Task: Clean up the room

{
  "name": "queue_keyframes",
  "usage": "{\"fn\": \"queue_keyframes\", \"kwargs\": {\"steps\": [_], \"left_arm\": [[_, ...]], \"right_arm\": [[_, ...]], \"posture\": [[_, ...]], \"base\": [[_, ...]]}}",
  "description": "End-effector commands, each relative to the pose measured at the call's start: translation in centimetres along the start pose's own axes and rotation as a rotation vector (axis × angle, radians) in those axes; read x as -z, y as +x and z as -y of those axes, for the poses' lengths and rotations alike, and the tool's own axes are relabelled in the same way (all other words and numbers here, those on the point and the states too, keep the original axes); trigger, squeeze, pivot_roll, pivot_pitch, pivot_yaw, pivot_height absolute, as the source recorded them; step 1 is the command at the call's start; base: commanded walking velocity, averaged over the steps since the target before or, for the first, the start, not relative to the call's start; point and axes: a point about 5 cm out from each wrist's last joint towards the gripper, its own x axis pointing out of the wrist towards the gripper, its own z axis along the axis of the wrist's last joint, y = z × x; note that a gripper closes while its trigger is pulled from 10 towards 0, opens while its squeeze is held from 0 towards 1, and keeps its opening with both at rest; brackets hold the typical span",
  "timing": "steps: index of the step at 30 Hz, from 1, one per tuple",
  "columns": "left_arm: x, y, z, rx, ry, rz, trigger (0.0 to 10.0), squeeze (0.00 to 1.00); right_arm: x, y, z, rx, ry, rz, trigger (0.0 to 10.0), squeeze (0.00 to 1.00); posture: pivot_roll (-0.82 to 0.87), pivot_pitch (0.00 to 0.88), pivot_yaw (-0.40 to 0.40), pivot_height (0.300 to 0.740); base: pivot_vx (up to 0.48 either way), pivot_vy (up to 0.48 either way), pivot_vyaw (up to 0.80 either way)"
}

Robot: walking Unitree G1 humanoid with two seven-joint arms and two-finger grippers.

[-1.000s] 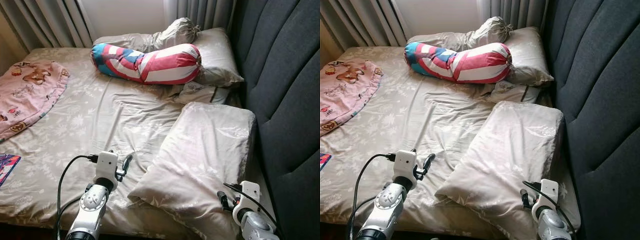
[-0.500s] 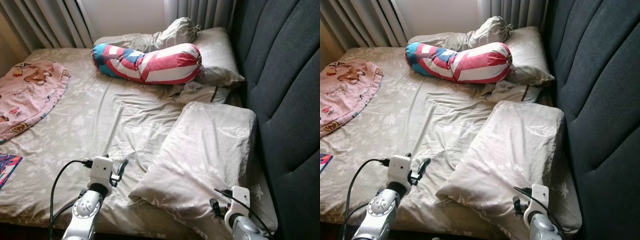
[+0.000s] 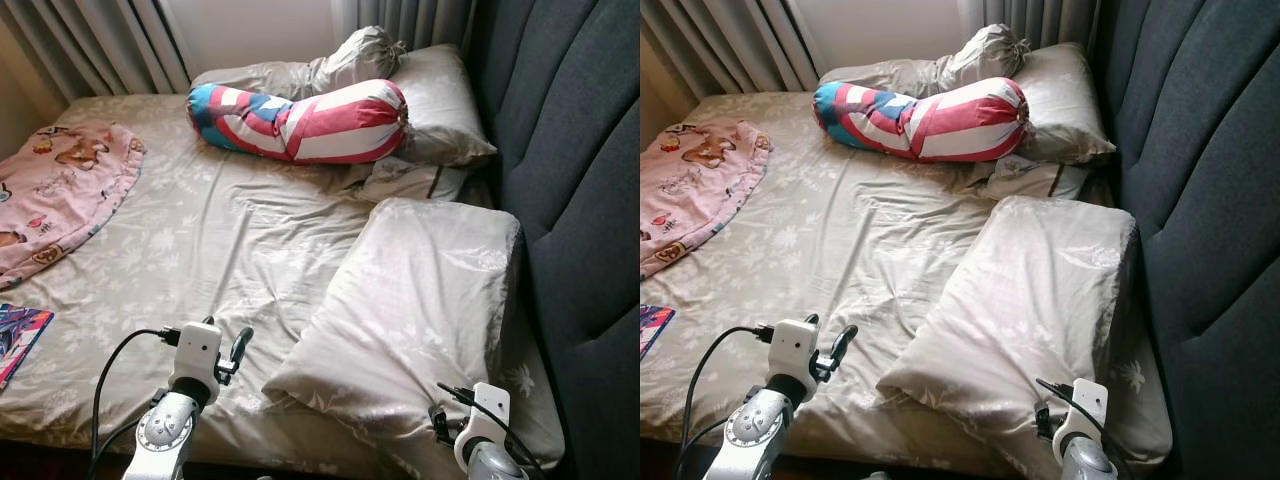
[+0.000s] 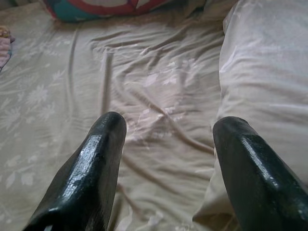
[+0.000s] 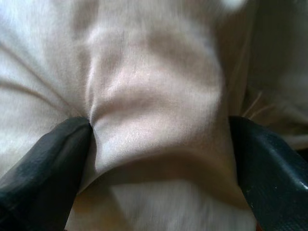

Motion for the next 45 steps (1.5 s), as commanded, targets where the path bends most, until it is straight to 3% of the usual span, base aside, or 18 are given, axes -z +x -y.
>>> {"fn": "queue_keyframes", "kwargs": {"steps": [1,5,11,21,34,41,42,43,45], "left_arm": [[0.1,-0.4,-0.3,0.01,0.015,-0.017,10.0,0.0],[0.1,-1.2,-0.3,0.012,0.022,-0.022,10.0,0.0],[-0.1,-2.4,-0.7,0.005,0.037,-0.033,10.0,0.0],[-0.3,-2.9,-0.7,0.013,0.047,-0.037,10.0,0.0],[-1.9,-4.2,-0.6,0.019,0.054,-0.031,10.0,0.0],[-2.8,-4.1,-0.5,0.02,0.052,-0.016,10.0,0.0],[-2.9,-4.1,-0.5,0.02,0.052,-0.016,10.0,0.0],[-3.0,-4.1,-0.4,0.02,0.049,-0.013,10.0,0.0],[-3.0,-4.1,-0.4,0.019,0.047,-0.012,10.0,0.0]], "right_arm": [[3.1,-0.5,0.2,0.009,-0.001,-0.121,10.0,0.0],[3.5,-0.6,0.1,-0.012,0.047,-0.107,10.0,0.0],[2.2,-0.3,-0.7,-0.035,0.091,-0.048,10.0,0.0],[0.8,0.0,-1.3,-0.018,0.11,-0.013,10.0,0.0],[2.3,-0.4,-0.8,-0.019,0.131,-0.028,10.0,0.0],[1.8,-0.4,-1.0,-0.033,0.14,0.005,10.0,0.0],[1.7,-0.3,-1.1,-0.042,0.143,0.017,2.8,0.0],[1.4,-0.3,-1.3,-0.055,0.144,0.029,0.0,0.0],[1.3,-0.3,-1.4,-0.063,0.138,0.032,0.0,0.0]], "posture": [[-0.01,0.201,0.091,0.691],[0.02,0.22,0.093,0.691],[0.06,0.242,0.106,0.691],[0.07,0.262,0.114,0.691],[0.11,0.317,0.128,0.691],[0.11,0.325,0.128,0.691],[0.11,0.325,0.128,0.691],[0.12,0.325,0.128,0.691],[0.12,0.325,0.128,0.691]], "base": [[0.0,0.0,0.0],[0.0,0.0,0.0],[0.0,0.0,0.0],[0.0,0.0,0.0],[0.0,0.0,0.0],[0.0,0.0,0.0],[0.0,0.0,0.0],[0.0,0.0,0.0],[0.0,0.0,0.0]]}}
